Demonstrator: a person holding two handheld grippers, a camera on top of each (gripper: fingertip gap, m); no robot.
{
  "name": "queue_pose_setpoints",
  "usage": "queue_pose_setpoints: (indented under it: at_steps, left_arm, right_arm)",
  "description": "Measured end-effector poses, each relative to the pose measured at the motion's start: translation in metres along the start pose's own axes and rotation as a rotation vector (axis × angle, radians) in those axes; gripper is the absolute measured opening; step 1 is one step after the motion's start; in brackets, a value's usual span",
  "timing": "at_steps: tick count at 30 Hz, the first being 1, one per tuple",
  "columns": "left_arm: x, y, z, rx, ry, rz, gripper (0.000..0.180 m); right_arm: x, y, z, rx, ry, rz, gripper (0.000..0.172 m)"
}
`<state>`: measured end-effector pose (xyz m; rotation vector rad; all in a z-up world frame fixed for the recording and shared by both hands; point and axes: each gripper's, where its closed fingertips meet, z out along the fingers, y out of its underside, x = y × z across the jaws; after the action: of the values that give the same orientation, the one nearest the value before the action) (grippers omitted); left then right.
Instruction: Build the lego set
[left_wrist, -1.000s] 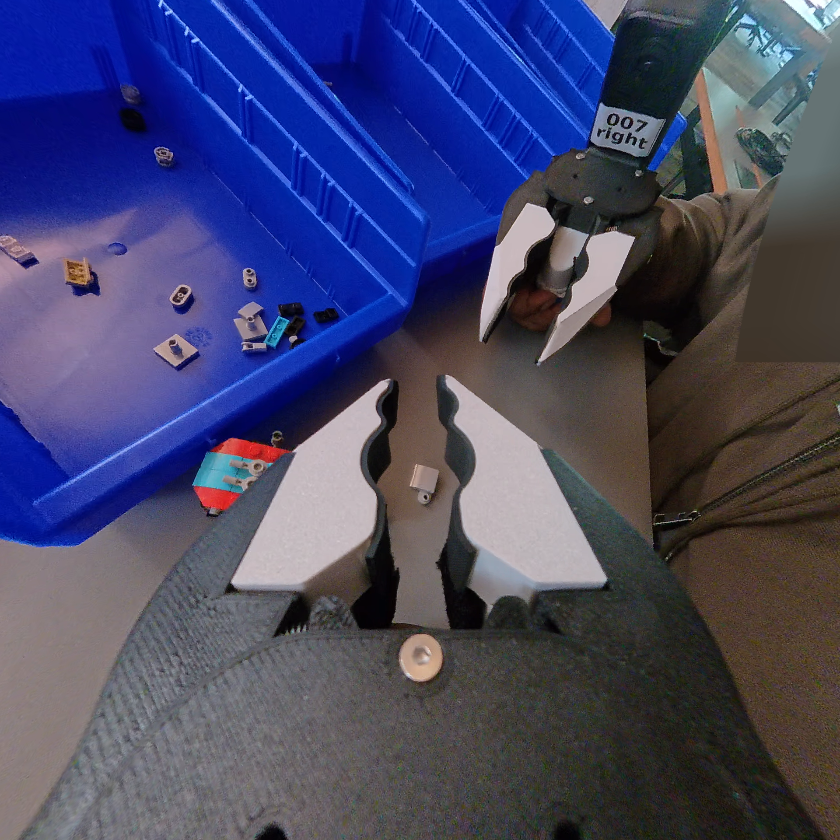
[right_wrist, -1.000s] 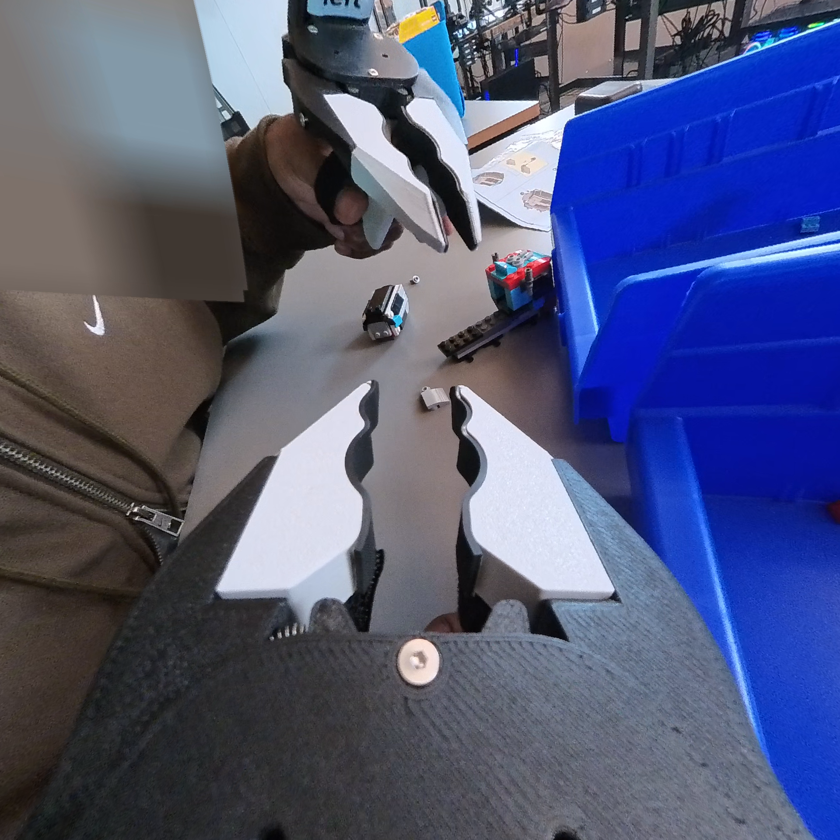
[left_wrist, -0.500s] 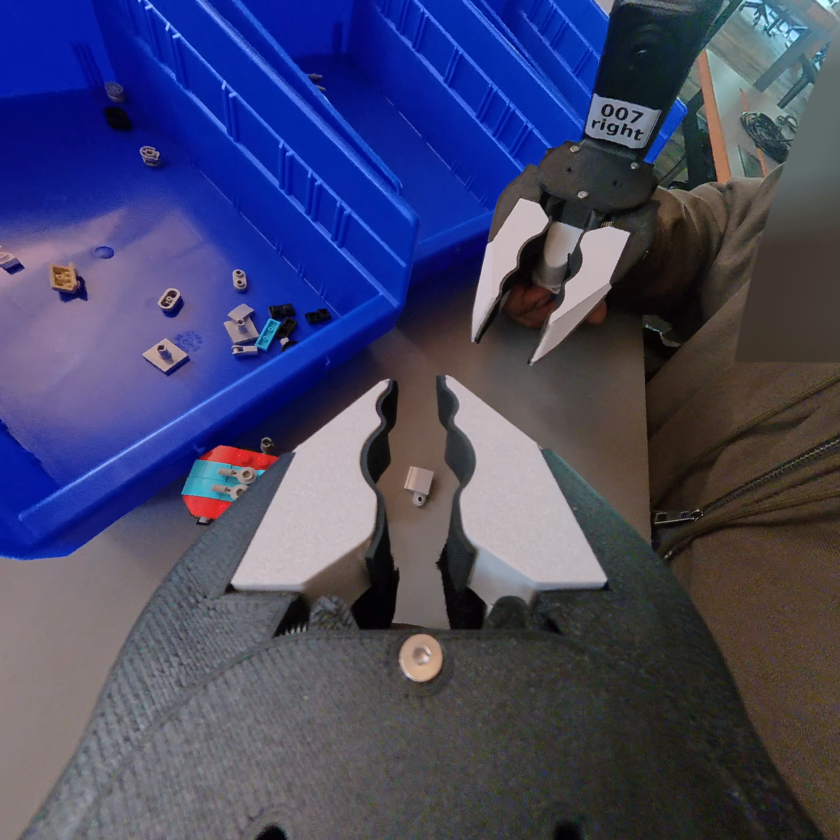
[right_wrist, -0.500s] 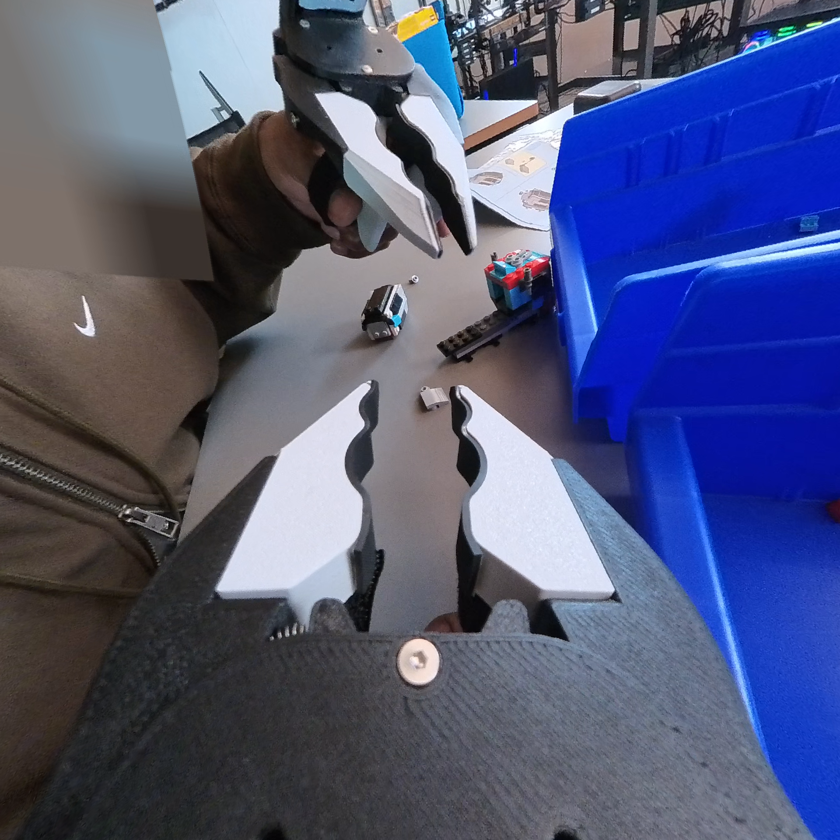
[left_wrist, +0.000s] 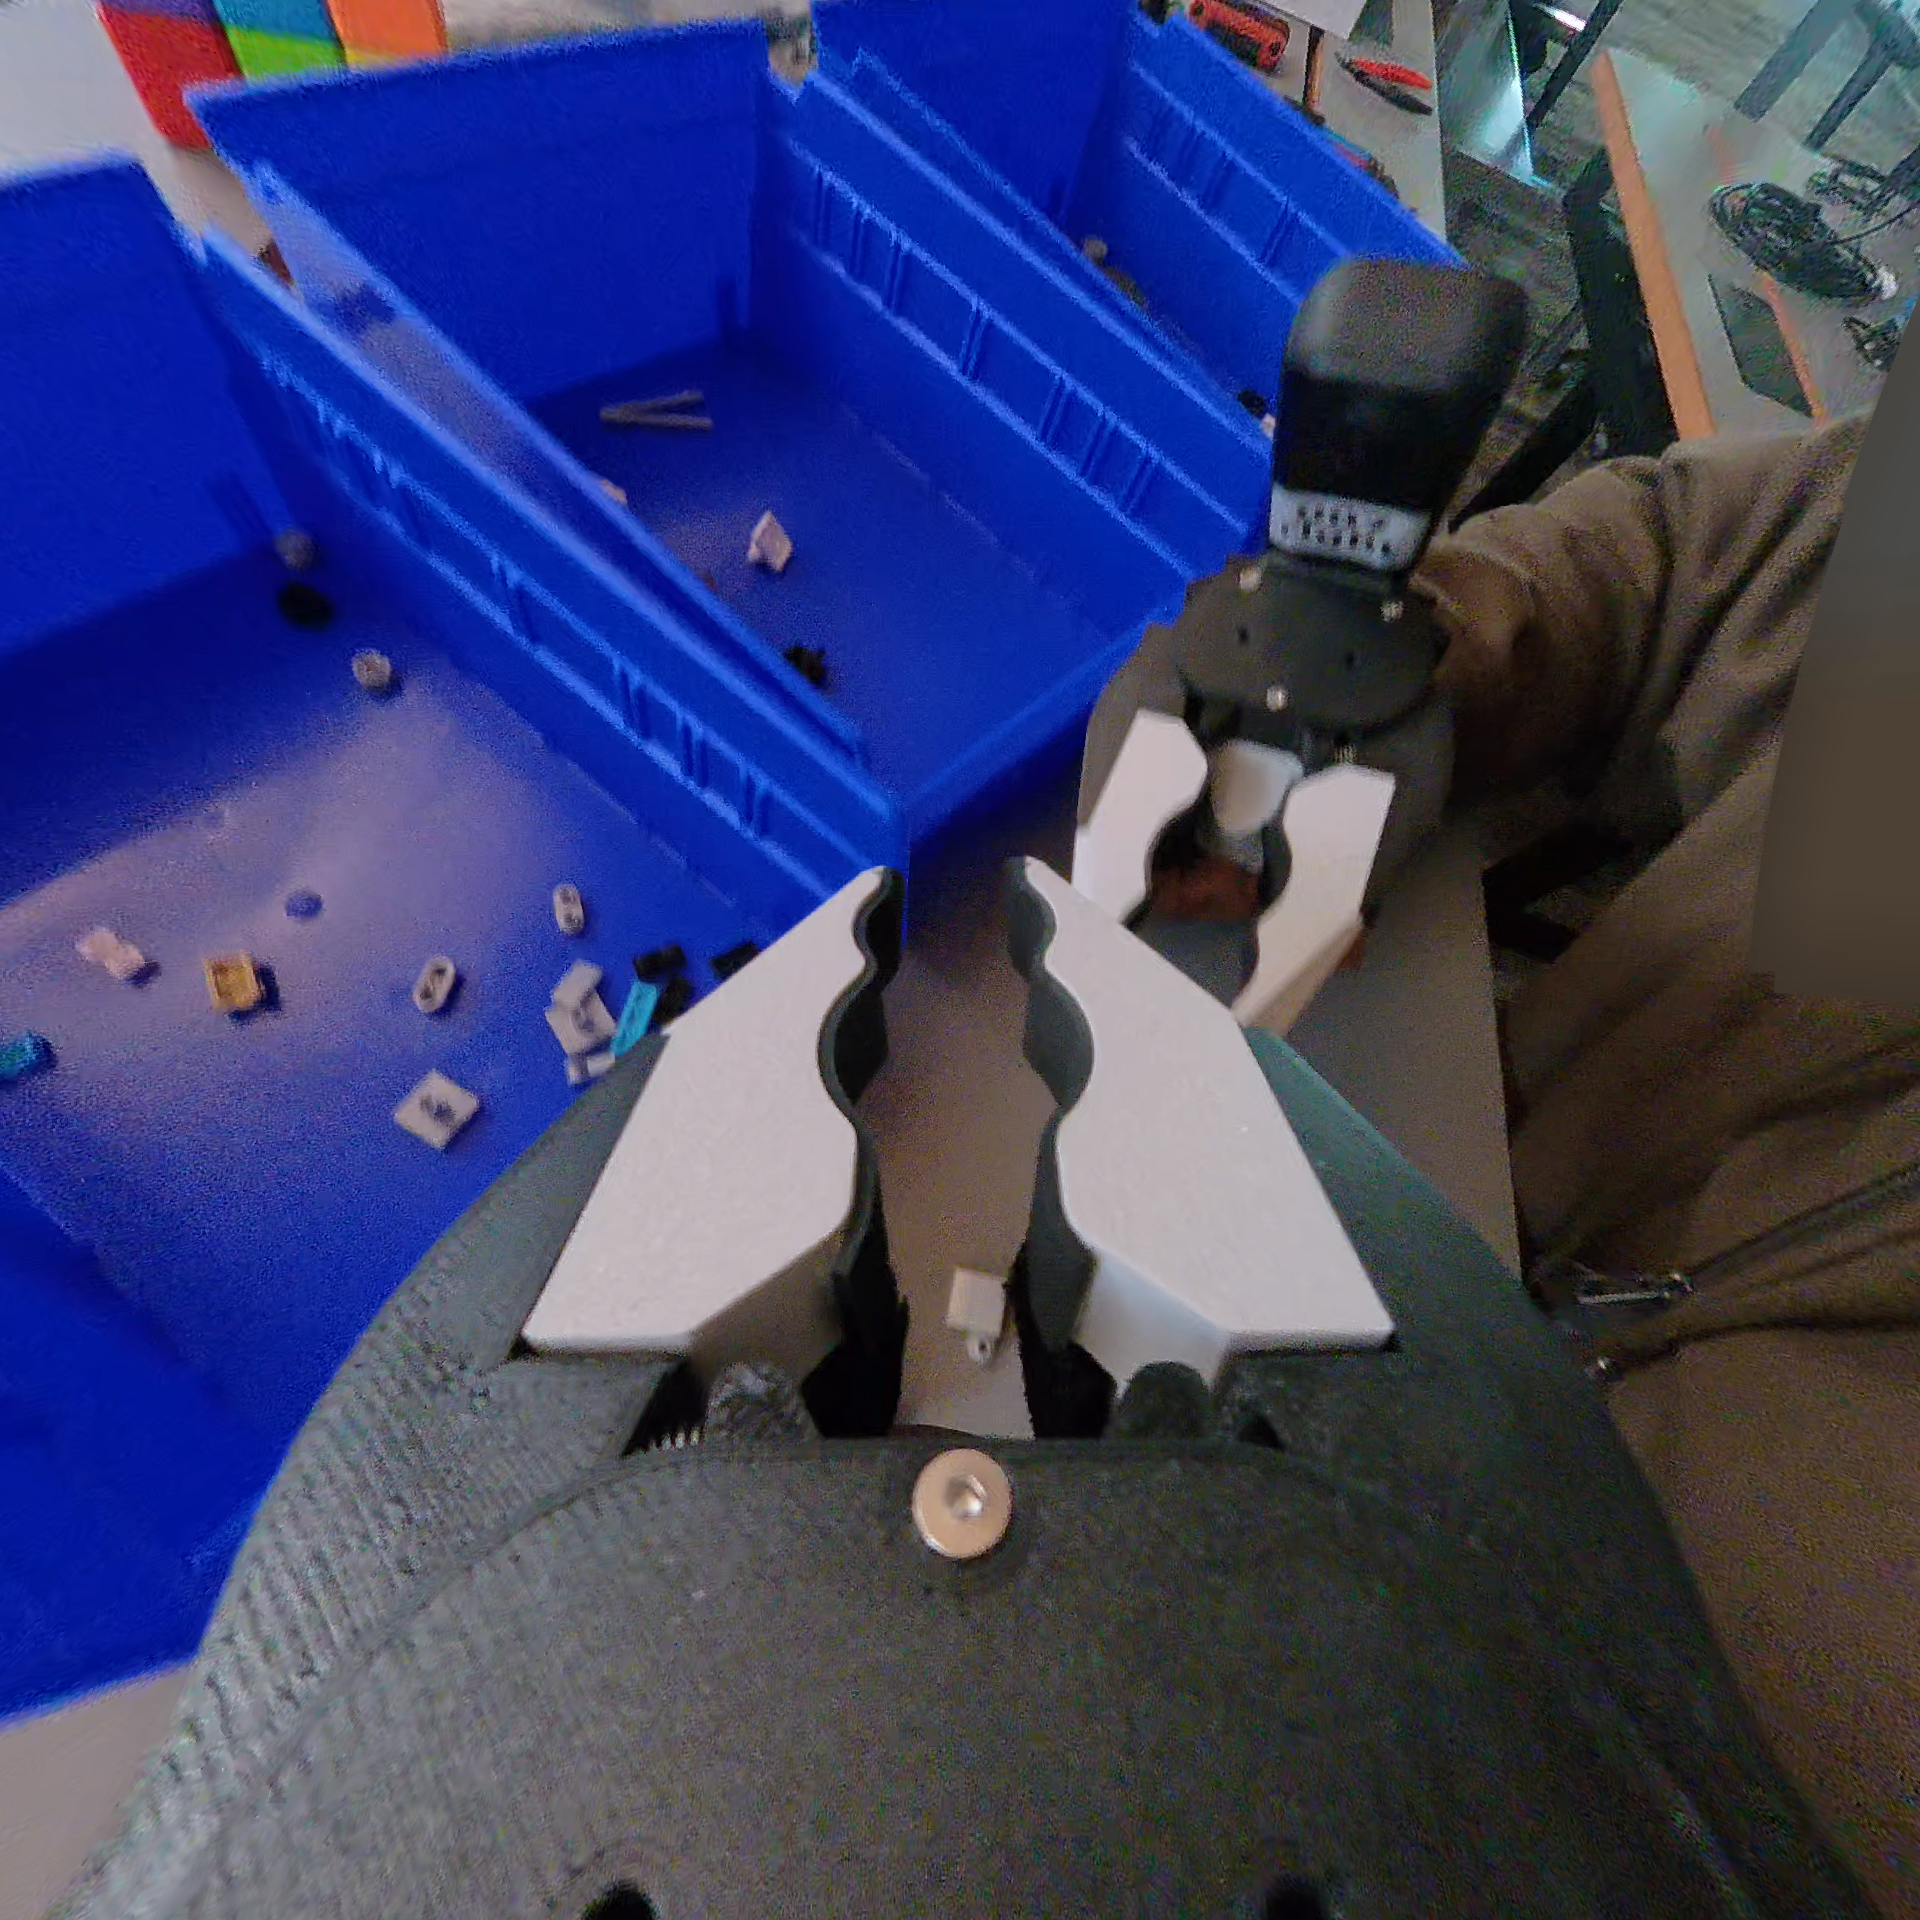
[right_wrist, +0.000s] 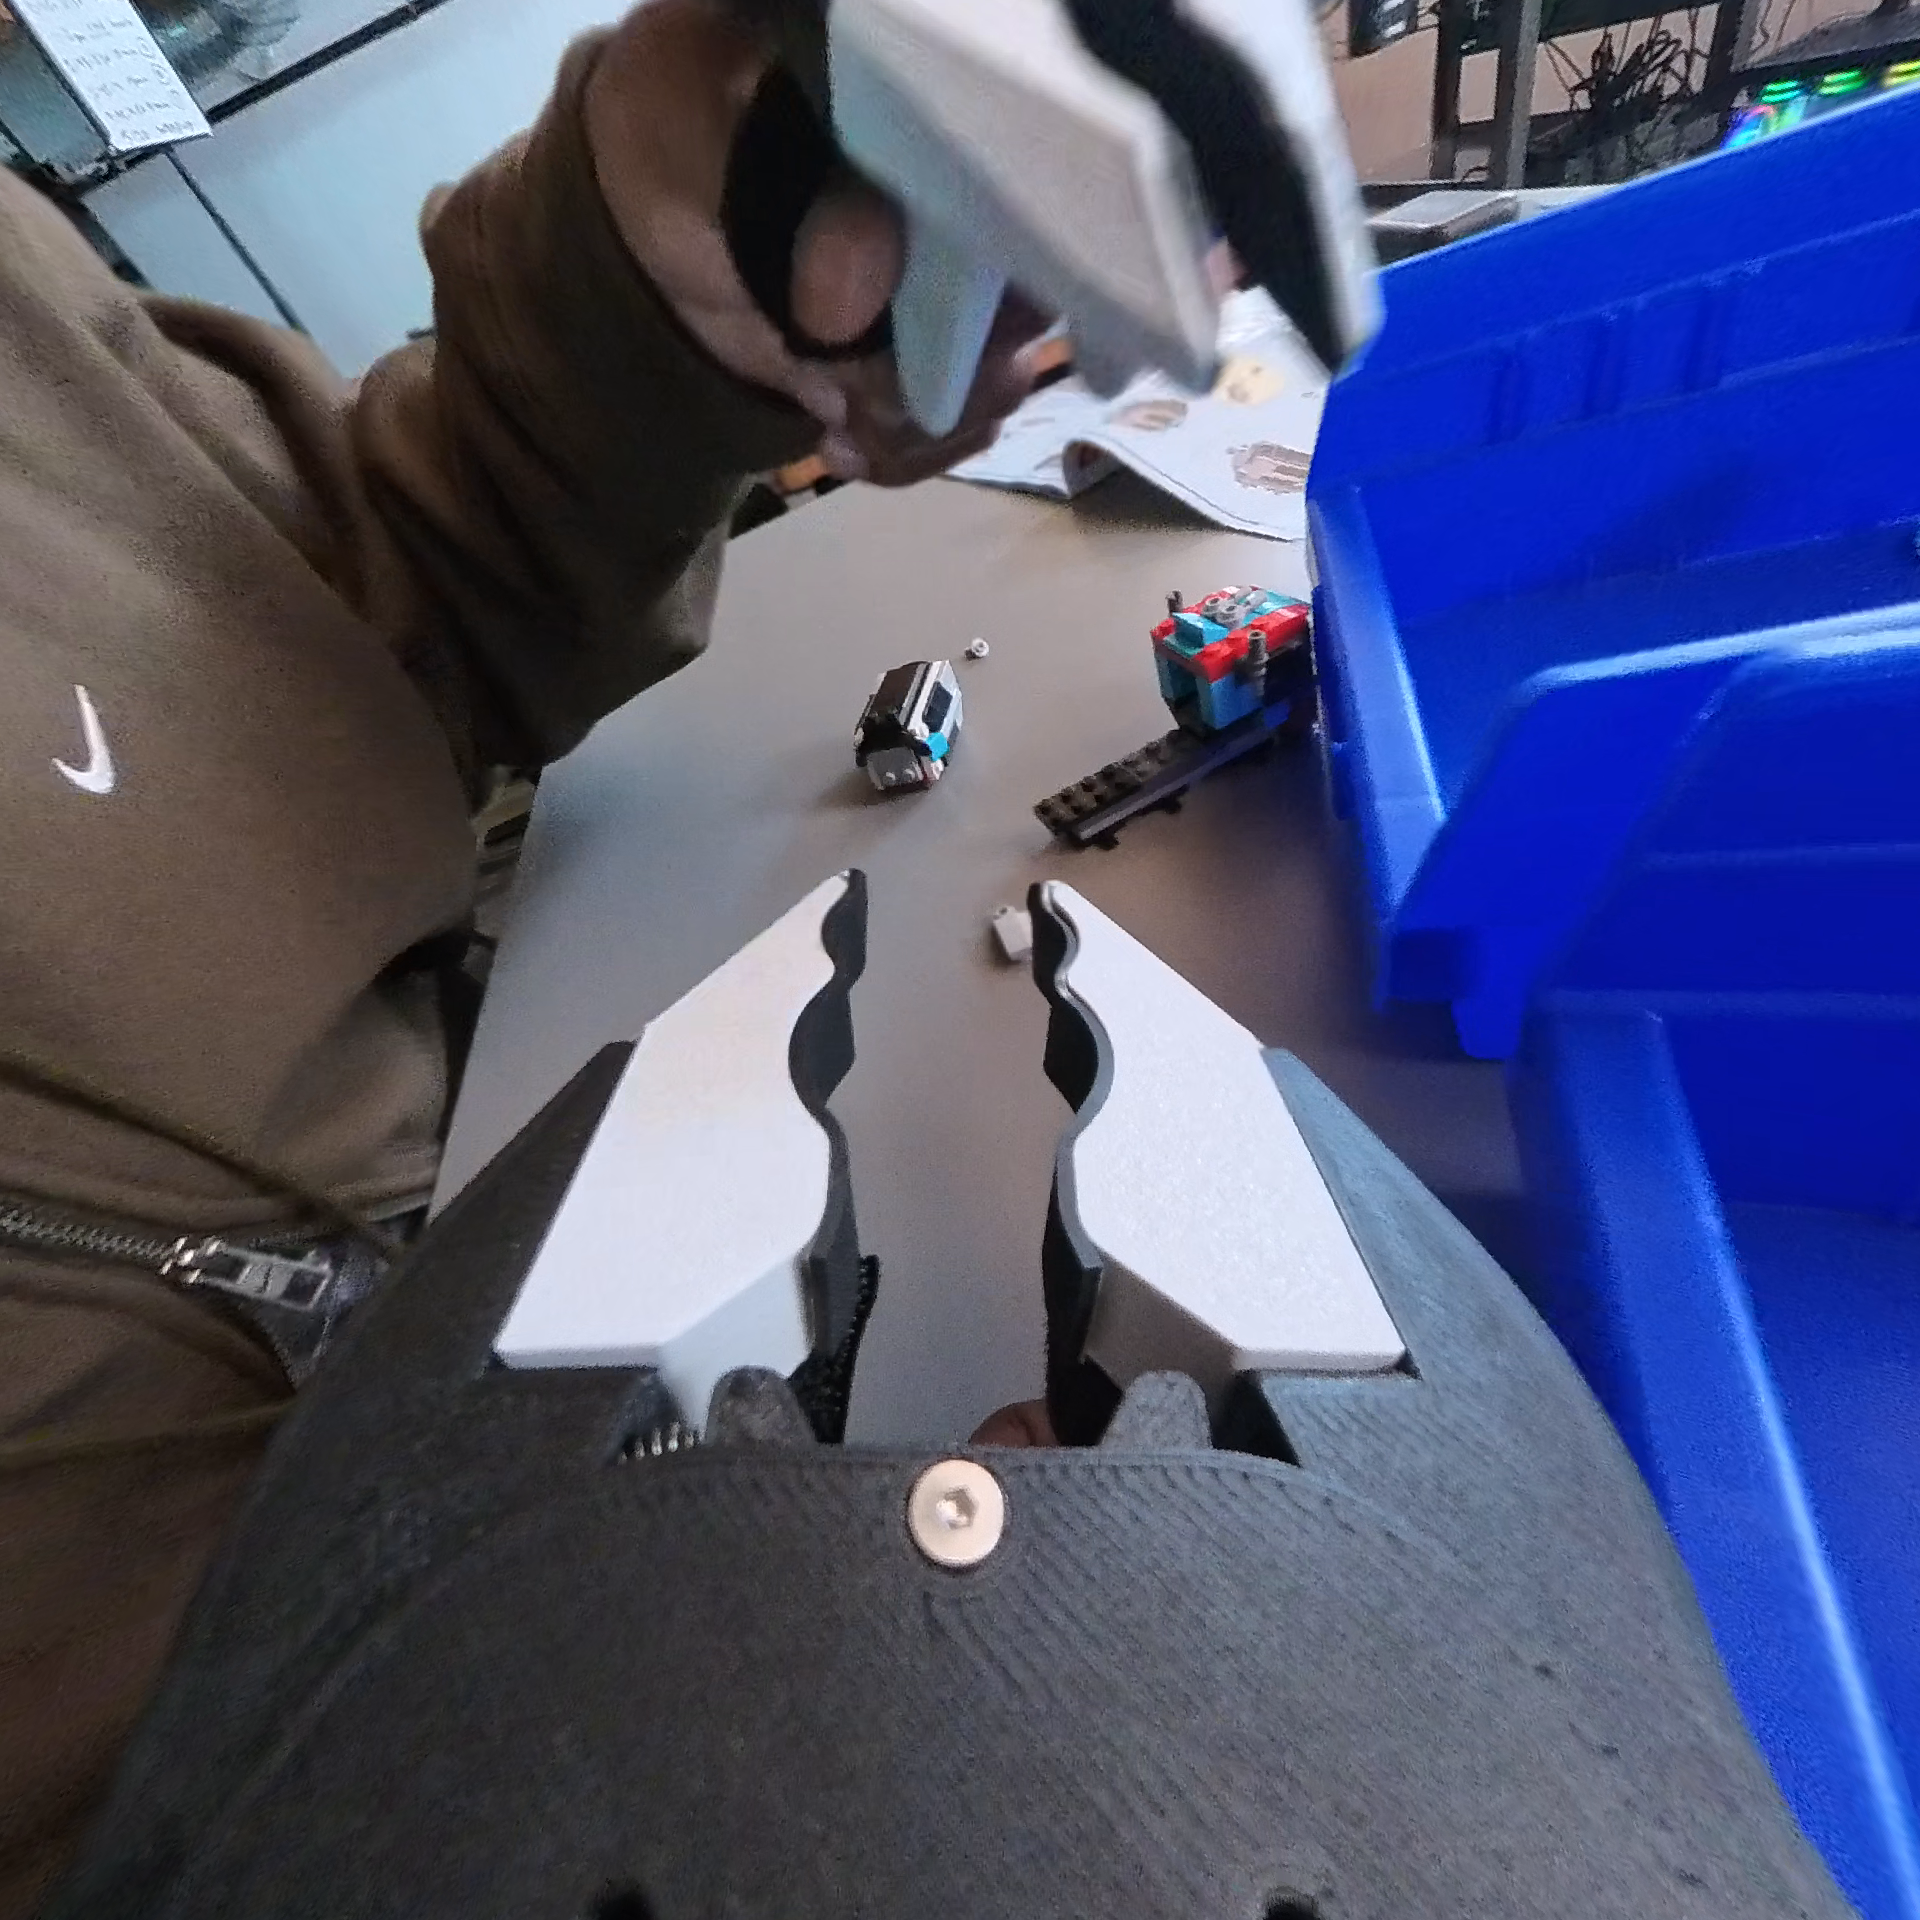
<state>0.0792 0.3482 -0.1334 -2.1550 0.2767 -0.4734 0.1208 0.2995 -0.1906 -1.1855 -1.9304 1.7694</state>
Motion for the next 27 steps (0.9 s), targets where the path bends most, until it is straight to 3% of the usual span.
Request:
queue_pose_setpoints:
  at_steps: [7,13,18,27]
  left_arm:
    - [0.005,-0.055,0.032,-0.009,-0.005,0.098,0.025]
    - [0.019,-0.036,0.049,-0.169,0.023,0.177,0.028]
    - [0.013,-0.029,0.054,-0.197,0.0,0.149,0.027]
    - [0.001,-0.04,0.061,-0.204,-0.033,0.169,0.027]
  right_arm:
    - [-0.037,0.009,0.023,-0.052,-0.09,-0.082,0.033]
    - [-0.061,0.019,0.027,-0.088,-0.151,-0.119,0.033]
    - [-0.067,0.023,0.026,-0.108,-0.177,-0.115,0.033]
    - [-0.07,0.025,0.028,-0.119,-0.183,-0.132,0.033]
